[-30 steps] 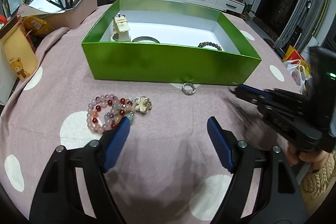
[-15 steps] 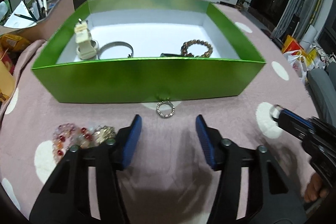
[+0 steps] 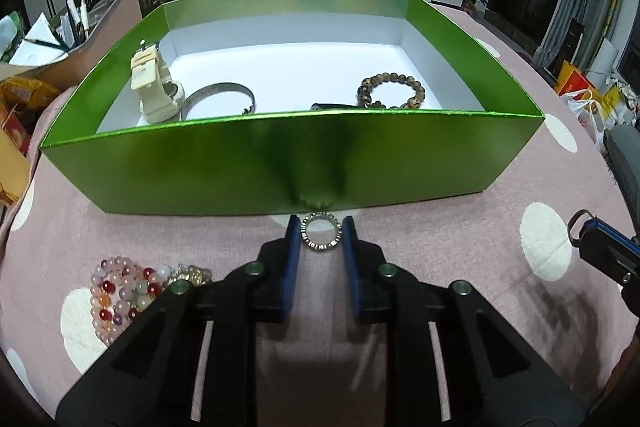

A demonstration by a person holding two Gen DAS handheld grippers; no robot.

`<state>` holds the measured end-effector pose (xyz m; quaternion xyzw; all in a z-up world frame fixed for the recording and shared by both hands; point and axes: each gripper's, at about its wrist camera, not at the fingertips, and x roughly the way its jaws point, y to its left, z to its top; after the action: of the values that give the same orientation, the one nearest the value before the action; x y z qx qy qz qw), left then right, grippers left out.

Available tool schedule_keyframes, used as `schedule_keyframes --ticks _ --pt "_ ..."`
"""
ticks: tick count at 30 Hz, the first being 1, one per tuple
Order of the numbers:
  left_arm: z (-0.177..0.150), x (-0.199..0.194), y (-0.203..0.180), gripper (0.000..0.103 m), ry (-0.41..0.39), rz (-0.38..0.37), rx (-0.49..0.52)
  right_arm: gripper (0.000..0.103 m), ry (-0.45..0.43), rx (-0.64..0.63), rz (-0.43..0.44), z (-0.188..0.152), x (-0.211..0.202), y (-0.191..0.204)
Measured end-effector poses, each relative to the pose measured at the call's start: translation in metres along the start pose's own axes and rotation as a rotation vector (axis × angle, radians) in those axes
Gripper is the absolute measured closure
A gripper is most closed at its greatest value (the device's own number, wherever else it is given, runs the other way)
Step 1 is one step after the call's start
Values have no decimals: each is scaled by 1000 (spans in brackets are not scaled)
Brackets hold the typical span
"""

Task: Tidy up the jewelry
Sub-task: 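Grasp the silver ring with the left tool while the right tool carries the dark ring to the box, then lower the silver ring into the green box and open the left tool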

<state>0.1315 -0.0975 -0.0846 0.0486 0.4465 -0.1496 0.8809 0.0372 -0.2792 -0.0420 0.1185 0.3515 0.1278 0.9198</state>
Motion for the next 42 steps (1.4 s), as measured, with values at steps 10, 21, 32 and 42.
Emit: schedule_keyframes --ticks 10,21,32,42 --pt "-15 -38 20 83 -20 -38 -44 99 -11 -6 0 4 -4 4" --pt "-7 -89 51 83 -117 -47 -91 99 -29 -43 -3 16 -9 18" --pt "29 -109 67 83 -187 -47 -97 99 -68 -120 -6 46 -5 37" --pt "72 -98 67 83 -203 -66 -78 99 -80 -157 -7 81 20 46"
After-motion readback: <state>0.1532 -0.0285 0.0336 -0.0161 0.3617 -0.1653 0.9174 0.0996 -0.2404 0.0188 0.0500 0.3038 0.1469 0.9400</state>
